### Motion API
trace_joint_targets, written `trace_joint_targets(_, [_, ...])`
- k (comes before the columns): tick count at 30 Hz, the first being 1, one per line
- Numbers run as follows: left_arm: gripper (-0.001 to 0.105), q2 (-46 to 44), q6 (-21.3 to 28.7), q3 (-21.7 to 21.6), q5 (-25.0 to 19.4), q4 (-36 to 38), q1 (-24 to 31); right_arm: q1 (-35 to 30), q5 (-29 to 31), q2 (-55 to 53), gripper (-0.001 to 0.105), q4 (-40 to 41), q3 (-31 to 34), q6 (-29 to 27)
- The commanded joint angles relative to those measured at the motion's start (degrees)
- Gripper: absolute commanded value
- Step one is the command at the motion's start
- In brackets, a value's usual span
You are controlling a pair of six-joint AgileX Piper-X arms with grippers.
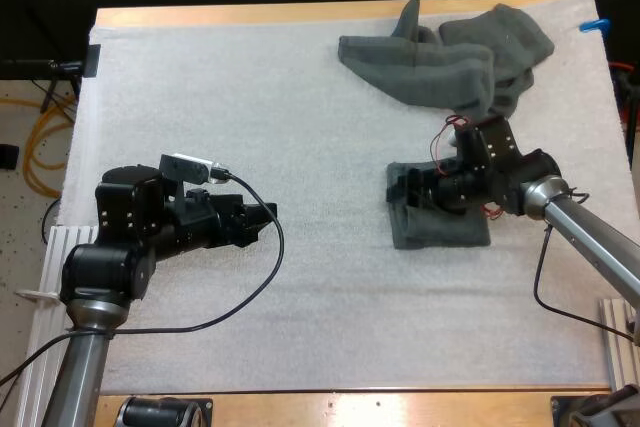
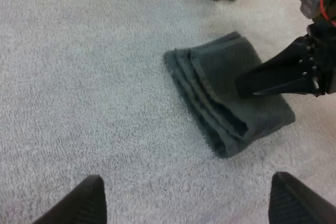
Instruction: Pick towel from pile fold and stack
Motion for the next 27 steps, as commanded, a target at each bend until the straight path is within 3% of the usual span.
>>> trace_joint_targets(1, [0.063, -0.10, 0.32, -0.36, 0.43, -0.08, 0.13, 0.05, -3.18, -0.87, 0.075, -0.11, -0.27, -0.17])
trace_joint_targets(4, [0.063, -0.10, 1.19, -0.36, 1.00, -0.44, -0.12, 0.05, -3.14, -3.01, 0.072, 2.35, -0.27, -2.08])
trace_joint_targets(7, [0.063, -0.10, 0.98, -0.36, 1.03, -2.16, -2.01, 0.05, 1.96, -7.54, 0.071, 5.40, -0.27, -5.30])
trace_joint_targets(9, [0.068, -0.10, -1.43, -0.36, -1.13, -3.92, -4.19, 0.05, 5.46, -10.85, 0.071, 7.34, -0.27, -7.10])
trace_joint_targets(11, [0.076, 0.02, -3.96, -0.36, -6.03, -6.43, -7.51, 0.05, 10.44, -15.16, 0.071, 9.70, -0.27, -9.23])
trace_joint_targets(14, [0.079, 1.91, -8.20, -0.36, -10.42, -11.56, -11.95, 0.05, 16.15, -20.93, 0.071, 12.83, -0.27, -12.00])
trace_joint_targets(20, [0.079, 11.09, -18.83, -0.36, -11.21, -23.53, -18.44, 0.05, 22.46, -32.30, 0.071, 17.35, -0.27, -13.83])
trace_joint_targets(23, [0.079, 17.07, -22.19, -0.38, -11.21, -28.54, -20.66, 0.05, 24.34, -37.43, 0.071, 20.43, -0.27, -13.71])
trace_joint_targets(27, [0.079, 25.35, -24.26, -2.59, -11.21, -29.89, -22.88, 0.05, 26.48, -43.21, 0.071, 24.86, -0.27, -13.62])
